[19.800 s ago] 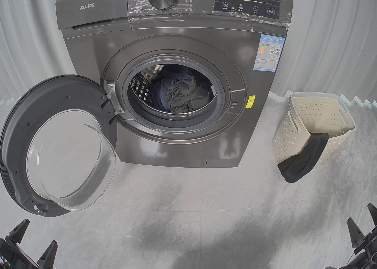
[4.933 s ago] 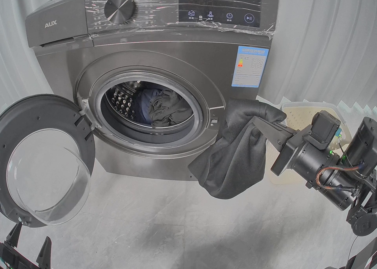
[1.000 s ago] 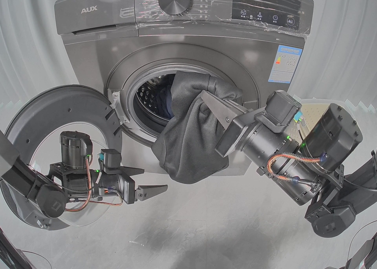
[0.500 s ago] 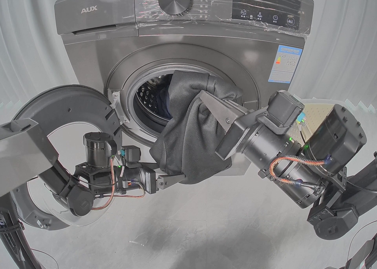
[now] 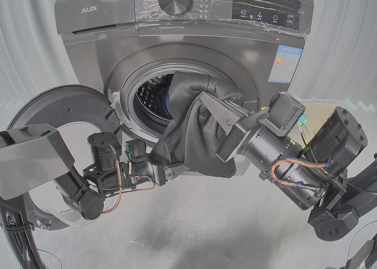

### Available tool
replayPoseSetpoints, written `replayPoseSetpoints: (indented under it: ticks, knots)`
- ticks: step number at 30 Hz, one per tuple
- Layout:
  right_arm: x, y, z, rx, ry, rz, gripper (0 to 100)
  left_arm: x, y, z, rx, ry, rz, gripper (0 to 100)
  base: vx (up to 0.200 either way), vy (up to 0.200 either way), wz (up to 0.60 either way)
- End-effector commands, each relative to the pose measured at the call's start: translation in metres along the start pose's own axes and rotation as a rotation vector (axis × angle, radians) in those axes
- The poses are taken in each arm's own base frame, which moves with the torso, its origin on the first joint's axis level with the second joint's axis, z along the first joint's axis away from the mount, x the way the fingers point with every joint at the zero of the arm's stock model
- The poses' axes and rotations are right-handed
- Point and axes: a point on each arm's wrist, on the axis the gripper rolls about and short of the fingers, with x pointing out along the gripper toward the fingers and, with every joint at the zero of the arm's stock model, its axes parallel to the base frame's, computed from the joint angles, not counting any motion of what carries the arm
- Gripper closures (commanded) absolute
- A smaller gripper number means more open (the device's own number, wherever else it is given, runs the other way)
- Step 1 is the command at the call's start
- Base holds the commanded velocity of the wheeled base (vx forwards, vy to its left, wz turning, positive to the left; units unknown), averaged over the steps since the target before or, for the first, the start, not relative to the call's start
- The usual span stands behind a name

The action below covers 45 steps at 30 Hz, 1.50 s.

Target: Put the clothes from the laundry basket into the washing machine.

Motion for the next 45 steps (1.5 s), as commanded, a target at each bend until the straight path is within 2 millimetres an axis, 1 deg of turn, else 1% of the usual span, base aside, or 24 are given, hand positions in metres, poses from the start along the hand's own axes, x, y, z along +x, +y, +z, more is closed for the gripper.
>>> replayPoseSetpoints:
  ticks: [1, 3, 6, 7, 9, 12, 13, 17, 18, 21, 22, 23, 25, 26, 28, 31, 36, 37, 42, 43, 45]
  knots:
    - [0.000, 0.000, -0.001, 0.001, 0.003, 0.000, 100, -0.001, -0.002, -0.002, 0.004, -0.007, -0.005, 100, 0.000, 0.000, 0.00]
    - [0.000, -0.001, -0.002, 0.000, 0.005, -0.003, 100, -0.003, -0.006, -0.002, 0.011, -0.017, -0.014, 100, 0.000, 0.000, 0.00]
    - [0.001, -0.005, -0.003, -0.007, 0.010, -0.016, 100, -0.014, -0.015, -0.004, 0.027, -0.037, -0.009, 100, 0.000, 0.000, 0.00]
    - [0.002, -0.006, -0.004, -0.008, 0.012, -0.020, 100, -0.018, -0.020, -0.002, 0.038, -0.058, -0.016, 100, 0.000, 0.000, 0.00]
    - [0.003, -0.008, -0.007, -0.011, 0.019, -0.026, 100, -0.028, -0.028, -0.002, 0.046, -0.075, -0.028, 100, 0.000, 0.000, 0.00]
    - [0.004, -0.012, -0.013, -0.014, 0.037, -0.037, 100, -0.050, -0.043, -0.006, 0.065, -0.091, -0.041, 100, 0.000, 0.000, 0.00]
    - [0.004, -0.015, -0.016, -0.016, 0.045, -0.046, 100, -0.059, -0.048, -0.005, 0.070, -0.090, -0.045, 100, 0.000, 0.000, 0.00]
    - [0.005, -0.024, -0.028, -0.026, 0.080, -0.071, 100, -0.080, -0.061, 0.003, 0.077, -0.111, -0.056, 100, 0.000, 0.000, 0.00]
    - [0.006, -0.025, -0.032, -0.026, 0.089, -0.073, 0, -0.083, -0.064, 0.006, 0.080, -0.123, -0.062, 100, 0.000, 0.000, 0.00]
    - [0.006, -0.030, -0.042, -0.028, 0.126, -0.090, 0, -0.086, -0.070, 0.019, 0.096, -0.175, -0.080, 100, 0.000, 0.000, 0.00]
    - [0.003, -0.031, -0.049, -0.028, 0.154, -0.096, 0, -0.086, -0.073, 0.027, 0.111, -0.208, -0.090, 100, 0.000, 0.000, 0.00]
    - [0.002, -0.032, -0.051, -0.030, 0.163, -0.099, 0, -0.087, -0.074, 0.029, 0.114, -0.216, -0.092, 100, 0.000, 0.000, 0.00]
    - [-0.006, -0.036, -0.064, -0.038, 0.222, -0.111, 0, -0.090, -0.081, 0.045, 0.135, -0.281, -0.117, 100, 0.000, 0.000, 0.00]
    - [-0.011, -0.037, -0.073, -0.040, 0.263, -0.115, 0, -0.091, -0.084, 0.051, 0.128, -0.303, -0.128, 100, 0.000, 0.000, 0.00]
    - [-0.019, -0.038, -0.086, -0.045, 0.320, -0.120, 0, -0.092, -0.088, 0.058, 0.118, -0.330, -0.146, 100, 0.000, 0.000, 0.00]
    - [-0.024, -0.040, -0.099, -0.048, 0.372, -0.127, 0, -0.090, -0.091, 0.061, 0.116, -0.350, -0.135, 100, 0.000, 0.000, 0.00]
    - [-0.032, -0.041, -0.105, -0.053, 0.411, -0.133, 0, -0.083, -0.095, 0.070, 0.113, -0.405, -0.097, 100, 0.000, 0.000, 0.00]
    - [-0.037, -0.041, -0.109, -0.056, 0.436, -0.133, 0, -0.081, -0.096, 0.073, 0.110, -0.427, -0.080, 100, 0.000, 0.000, 0.00]
    - [-0.046, -0.042, -0.114, -0.059, 0.480, -0.137, 0, -0.079, -0.097, 0.076, 0.113, -0.443, -0.077, 100, 0.000, 0.000, 0.00]
    - [-0.053, -0.041, -0.118, -0.062, 0.513, -0.137, 0, -0.079, -0.098, 0.077, 0.114, -0.445, -0.076, 100, 0.000, 0.000, 0.00]
    - [-0.060, -0.040, -0.123, -0.064, 0.550, -0.132, 0, -0.079, -0.097, 0.079, 0.117, -0.453, -0.073, 100, 0.000, 0.000, 0.00]
